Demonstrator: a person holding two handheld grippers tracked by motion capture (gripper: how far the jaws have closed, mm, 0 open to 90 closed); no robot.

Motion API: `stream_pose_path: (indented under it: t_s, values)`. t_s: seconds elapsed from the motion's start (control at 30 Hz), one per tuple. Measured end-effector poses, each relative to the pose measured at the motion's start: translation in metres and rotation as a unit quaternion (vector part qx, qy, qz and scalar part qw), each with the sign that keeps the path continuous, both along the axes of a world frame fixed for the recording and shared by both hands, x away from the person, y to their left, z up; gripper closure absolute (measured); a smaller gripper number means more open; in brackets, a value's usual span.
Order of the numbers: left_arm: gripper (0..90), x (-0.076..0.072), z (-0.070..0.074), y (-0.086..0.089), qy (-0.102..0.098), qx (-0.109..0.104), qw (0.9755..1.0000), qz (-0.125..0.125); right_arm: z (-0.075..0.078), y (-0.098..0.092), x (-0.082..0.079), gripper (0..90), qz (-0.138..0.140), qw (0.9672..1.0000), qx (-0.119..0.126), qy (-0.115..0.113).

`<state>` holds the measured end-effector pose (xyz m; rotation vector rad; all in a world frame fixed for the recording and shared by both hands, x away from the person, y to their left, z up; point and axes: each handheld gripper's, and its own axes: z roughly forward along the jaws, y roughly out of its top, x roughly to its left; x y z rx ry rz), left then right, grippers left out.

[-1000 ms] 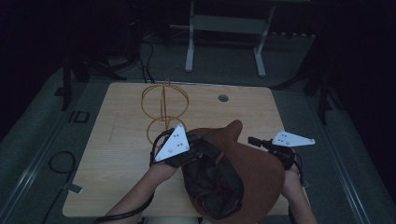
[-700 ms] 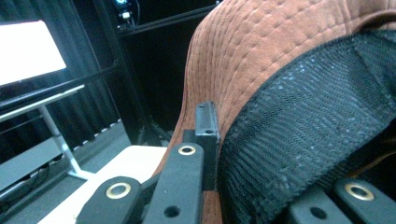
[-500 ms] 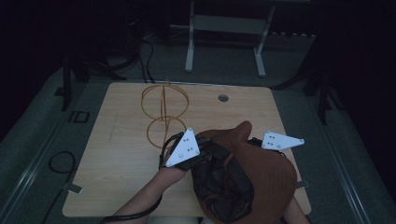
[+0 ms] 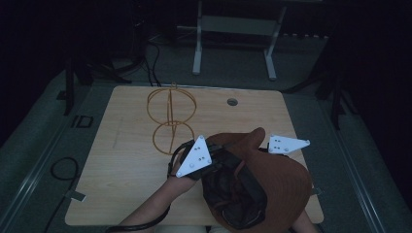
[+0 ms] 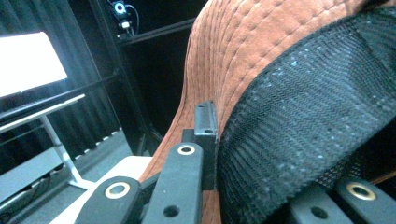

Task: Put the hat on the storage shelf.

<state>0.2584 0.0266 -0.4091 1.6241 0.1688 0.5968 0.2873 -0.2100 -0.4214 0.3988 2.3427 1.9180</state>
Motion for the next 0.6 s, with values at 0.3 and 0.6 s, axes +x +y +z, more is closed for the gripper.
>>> stream_pose_path:
  t_s: [0.3,0.6]
  values:
    - [71.5,0.002,0.005,0.001,0.011,-0.010,0.9999,-0.002,0.002,-0.004,-0.004,88.6,0.019,0.9996,0.011,0.016]
    - [44.1,0.005,0.013,0.018,0.026,-0.020,0.9992,0.024,0.007,-0.015,0.002,88.7,0.011,0.9989,0.037,0.027]
